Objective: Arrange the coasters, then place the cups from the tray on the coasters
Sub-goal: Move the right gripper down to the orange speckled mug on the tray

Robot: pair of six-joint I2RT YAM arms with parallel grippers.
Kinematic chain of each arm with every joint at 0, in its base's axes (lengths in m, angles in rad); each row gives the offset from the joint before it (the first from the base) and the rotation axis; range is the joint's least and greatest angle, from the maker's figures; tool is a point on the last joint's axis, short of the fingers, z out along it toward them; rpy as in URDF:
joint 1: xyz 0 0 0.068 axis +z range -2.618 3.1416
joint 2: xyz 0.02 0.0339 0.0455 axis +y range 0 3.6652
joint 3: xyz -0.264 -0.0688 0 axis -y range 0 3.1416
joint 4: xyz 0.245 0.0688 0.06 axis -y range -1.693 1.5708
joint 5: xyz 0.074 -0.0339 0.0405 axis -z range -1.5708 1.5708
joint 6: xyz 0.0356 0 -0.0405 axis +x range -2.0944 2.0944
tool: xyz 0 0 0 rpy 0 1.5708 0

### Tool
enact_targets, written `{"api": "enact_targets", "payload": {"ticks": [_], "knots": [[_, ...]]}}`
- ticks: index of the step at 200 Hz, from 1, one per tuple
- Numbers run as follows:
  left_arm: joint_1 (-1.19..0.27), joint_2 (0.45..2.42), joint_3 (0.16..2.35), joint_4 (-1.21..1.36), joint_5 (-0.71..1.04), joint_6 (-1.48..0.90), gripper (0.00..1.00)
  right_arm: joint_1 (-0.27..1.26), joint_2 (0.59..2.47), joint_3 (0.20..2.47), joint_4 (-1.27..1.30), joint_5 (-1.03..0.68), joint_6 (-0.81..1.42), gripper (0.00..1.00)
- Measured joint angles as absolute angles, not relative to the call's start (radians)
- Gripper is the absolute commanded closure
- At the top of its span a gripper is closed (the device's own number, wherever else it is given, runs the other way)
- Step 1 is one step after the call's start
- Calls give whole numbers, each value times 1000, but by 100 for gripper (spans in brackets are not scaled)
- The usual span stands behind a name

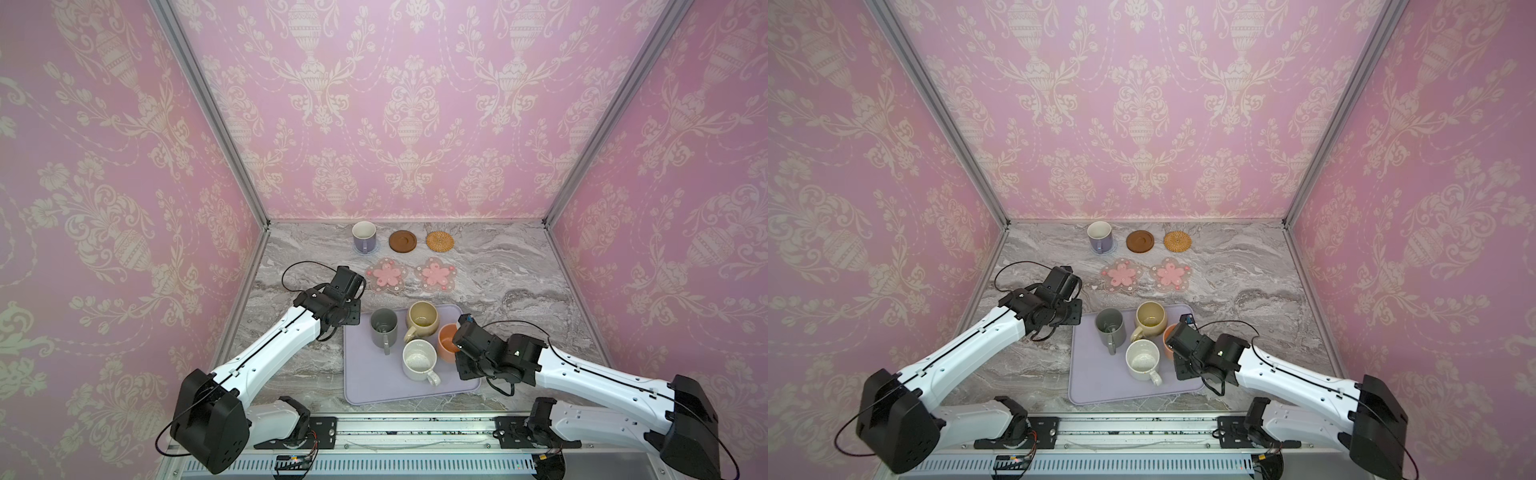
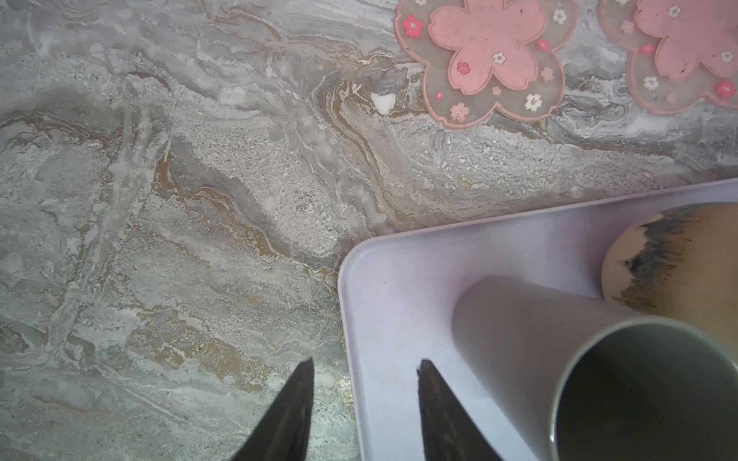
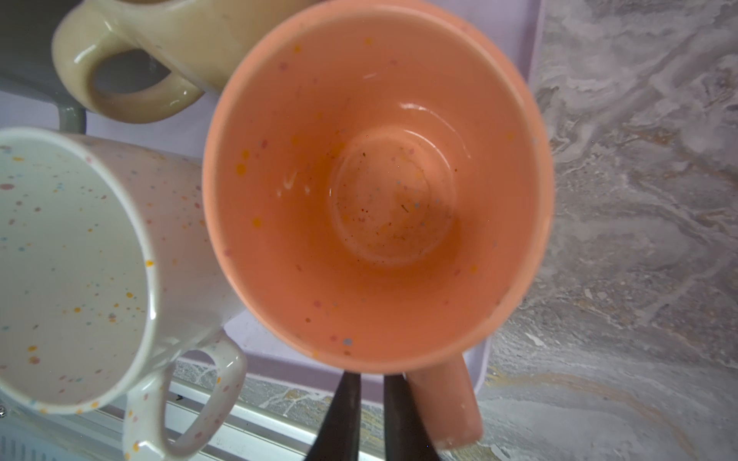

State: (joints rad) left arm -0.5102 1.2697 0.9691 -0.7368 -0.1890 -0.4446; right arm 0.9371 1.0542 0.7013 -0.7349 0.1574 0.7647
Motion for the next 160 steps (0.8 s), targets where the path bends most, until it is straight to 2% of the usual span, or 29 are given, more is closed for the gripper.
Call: {"api": "enact_targets", "payload": {"ticks": [84,160], "knots": [[-525,1296,968,-711,-189,-448,55,852,996,689,-770,174,755,76],[-528,1298,968,-710,-189,-448,55,832,917,740,-859,214,652,48]]}}
